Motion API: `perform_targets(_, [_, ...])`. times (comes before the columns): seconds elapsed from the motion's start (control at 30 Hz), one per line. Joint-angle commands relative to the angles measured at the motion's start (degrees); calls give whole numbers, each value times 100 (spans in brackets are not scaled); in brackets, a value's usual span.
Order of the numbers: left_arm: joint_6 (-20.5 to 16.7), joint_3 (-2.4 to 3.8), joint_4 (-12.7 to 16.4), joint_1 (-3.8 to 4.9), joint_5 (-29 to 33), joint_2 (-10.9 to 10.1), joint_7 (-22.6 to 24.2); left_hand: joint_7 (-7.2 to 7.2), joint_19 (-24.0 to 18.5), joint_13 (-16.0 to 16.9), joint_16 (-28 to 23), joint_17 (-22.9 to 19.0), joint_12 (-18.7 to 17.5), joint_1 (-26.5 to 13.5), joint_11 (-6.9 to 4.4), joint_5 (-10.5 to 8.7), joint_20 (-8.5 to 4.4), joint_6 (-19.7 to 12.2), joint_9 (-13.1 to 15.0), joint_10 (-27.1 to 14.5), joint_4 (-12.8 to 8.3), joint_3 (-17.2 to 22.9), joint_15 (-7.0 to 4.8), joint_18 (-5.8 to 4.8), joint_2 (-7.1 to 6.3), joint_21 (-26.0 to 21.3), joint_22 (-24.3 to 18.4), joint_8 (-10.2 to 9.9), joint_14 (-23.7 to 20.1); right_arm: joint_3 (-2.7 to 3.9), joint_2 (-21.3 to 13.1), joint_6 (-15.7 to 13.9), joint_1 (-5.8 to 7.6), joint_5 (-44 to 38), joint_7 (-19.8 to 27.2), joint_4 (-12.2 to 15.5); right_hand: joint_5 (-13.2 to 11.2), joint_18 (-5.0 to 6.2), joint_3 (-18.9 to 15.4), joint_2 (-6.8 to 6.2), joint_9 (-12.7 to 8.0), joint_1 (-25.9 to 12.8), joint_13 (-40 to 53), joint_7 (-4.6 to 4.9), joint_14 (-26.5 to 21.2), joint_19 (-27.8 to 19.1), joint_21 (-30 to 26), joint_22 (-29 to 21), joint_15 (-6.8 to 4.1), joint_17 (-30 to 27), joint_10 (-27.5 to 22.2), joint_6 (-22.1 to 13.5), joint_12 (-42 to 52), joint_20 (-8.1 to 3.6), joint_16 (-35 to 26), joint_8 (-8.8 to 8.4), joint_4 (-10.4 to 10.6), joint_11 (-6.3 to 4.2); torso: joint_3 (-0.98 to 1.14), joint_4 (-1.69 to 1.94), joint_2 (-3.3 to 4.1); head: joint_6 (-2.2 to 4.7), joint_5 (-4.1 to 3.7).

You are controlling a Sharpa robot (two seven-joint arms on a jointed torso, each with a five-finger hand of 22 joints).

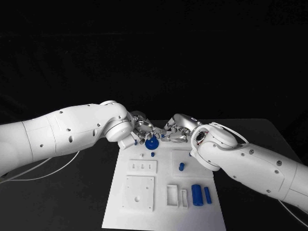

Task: Assemble the parts on the task board

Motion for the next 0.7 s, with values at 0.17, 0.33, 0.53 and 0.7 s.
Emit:
perform_targets(0.17, [154, 4, 1, -9, 25, 31, 19, -49, 68, 11, 28, -6, -21, -131, -4, 227, -10, 8, 325, 151, -28, -50, 15, 74, 47, -125, 146, -7, -30, -3, 22, 149, 2, -96, 0, 5, 68, -43, -37, -5, 0, 30, -11, -21, 33, 259, 28, 570, -23, -11, 31, 40, 6, -23, 23, 22, 36, -1, 3, -7, 1, 2, 8])
perform_targets(0.33, [171, 4, -9, -10, 31, 56, 13, -59, 84, 12, 33, -7, -19, -116, -8, 295, -13, 14, 443, 147, -80, -60, 12, 70, 84, -179, 220, -3, -32, -5, 37, 167, 2, -106, 11, 16, 82, -44, -40, -7, 0, 33, -11, -20, 33, 258, 24, 569, -23, -11, 33, 42, 8, -23, 26, 20, 39, -1, 7, -3, 0, 6, 8])
perform_targets(0.53, [172, 2, -25, -16, 34, 86, 4, -69, 94, 13, 33, -17, -20, -60, -12, 587, -17, 0, 532, 138, -259, -124, 7, 61, 251, -230, 289, -7, -41, -8, 50, 216, 3, -96, 42, 14, 78, -45, -63, -14, 0, 15, -11, -25, 33, 257, 28, 570, -23, -13, 31, 46, 7, -23, 26, 20, 65, -1, 8, -4, 2, 12, 7])
perform_targets(0.7, [161, 2, -45, -20, 34, 92, 19, -84, 124, 14, 33, -30, -22, -29, -20, 738, -21, -18, 552, 133, -592, -264, 4, 54, 518, -328, 413, -8, -44, -12, 53, 252, 3, -89, 58, 13, 101, -48, -97, -25, -1, 35, -13, -28, 30, 255, 21, 568, -24, -20, 27, 47, 6, -25, 22, 20, 101, -3, 7, -4, 0, 8, 13])
